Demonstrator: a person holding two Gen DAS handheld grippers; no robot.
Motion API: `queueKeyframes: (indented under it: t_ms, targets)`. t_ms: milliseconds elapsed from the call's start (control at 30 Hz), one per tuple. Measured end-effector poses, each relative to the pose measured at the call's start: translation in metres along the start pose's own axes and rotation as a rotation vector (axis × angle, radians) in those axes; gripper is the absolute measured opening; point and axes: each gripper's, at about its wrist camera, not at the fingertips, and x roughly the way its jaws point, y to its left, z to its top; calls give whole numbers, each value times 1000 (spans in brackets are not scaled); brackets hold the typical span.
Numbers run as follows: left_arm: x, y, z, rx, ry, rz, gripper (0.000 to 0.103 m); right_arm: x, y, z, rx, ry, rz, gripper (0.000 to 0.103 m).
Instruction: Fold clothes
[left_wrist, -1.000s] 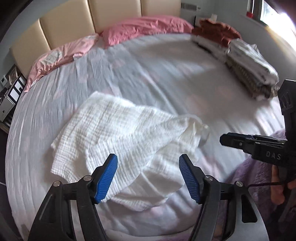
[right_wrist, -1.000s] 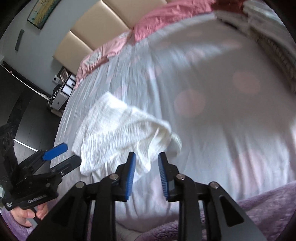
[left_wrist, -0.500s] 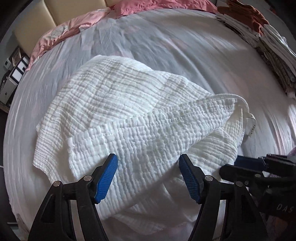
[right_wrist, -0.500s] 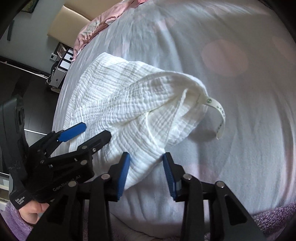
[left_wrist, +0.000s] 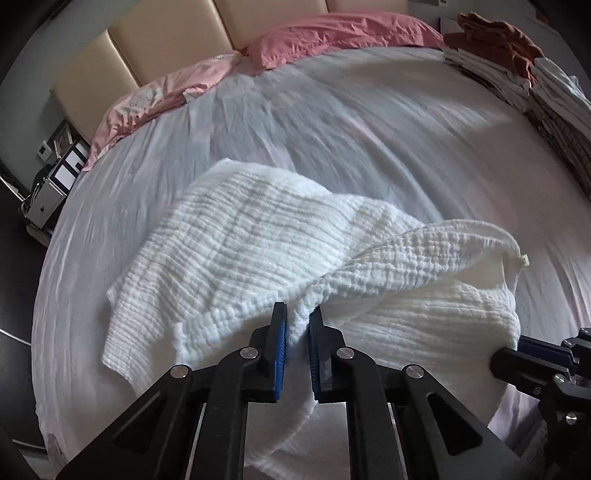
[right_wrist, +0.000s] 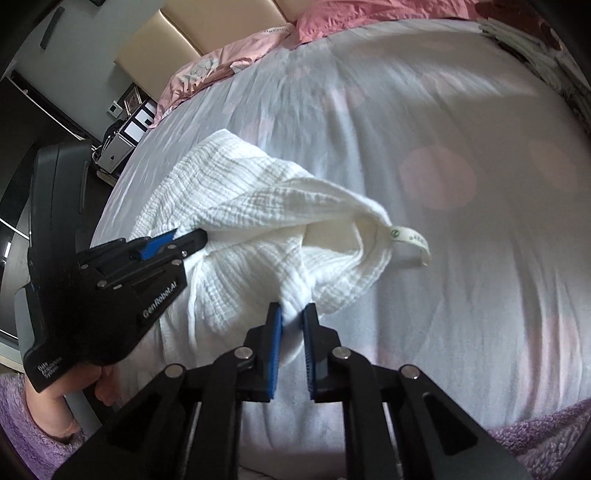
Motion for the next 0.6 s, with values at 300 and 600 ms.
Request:
queueKeyframes:
  t_ms: [300,600]
  targets:
    - [-99,51,52,-97,-227,33,6,-74,5,21,-38,-200,-90,3]
    - [-178,118,72,-240,-361,71,6,-155,2,57,-73,-358,-170,0]
